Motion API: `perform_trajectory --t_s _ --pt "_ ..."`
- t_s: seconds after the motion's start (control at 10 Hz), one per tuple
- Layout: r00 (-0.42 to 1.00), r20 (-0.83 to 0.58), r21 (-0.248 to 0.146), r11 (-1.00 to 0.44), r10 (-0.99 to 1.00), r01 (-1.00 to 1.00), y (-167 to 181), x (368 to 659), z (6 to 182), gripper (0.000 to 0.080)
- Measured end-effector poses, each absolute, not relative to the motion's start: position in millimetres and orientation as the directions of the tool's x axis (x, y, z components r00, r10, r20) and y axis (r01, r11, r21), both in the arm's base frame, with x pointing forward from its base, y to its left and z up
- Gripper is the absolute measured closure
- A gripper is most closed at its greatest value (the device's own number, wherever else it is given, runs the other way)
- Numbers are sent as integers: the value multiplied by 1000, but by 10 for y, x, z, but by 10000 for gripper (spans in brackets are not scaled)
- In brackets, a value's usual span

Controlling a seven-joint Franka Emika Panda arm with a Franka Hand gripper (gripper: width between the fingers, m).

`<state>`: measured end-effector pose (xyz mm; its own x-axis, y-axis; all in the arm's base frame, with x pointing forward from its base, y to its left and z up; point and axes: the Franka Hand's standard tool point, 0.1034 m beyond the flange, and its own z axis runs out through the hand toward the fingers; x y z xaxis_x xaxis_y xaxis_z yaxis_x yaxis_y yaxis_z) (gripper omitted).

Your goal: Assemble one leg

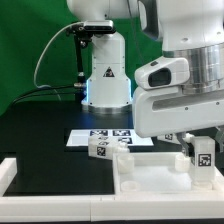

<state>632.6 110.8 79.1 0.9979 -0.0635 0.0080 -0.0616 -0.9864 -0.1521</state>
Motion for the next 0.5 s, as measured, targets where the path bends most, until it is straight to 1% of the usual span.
perform_trajectory --t_s 0.1,0.2,0.3,0.5 --pt "994 1 -153 -982 -112 -111 1099 6327 779 506" --pt "982 -8 -166 -968 -190 -188 1049 6356 763 506" --pt "952 -27 -172 -936 -306 -306 1032 6386 761 510" --pt "810 -78 -155 -796 -581 -585 1077 6368 751 511"
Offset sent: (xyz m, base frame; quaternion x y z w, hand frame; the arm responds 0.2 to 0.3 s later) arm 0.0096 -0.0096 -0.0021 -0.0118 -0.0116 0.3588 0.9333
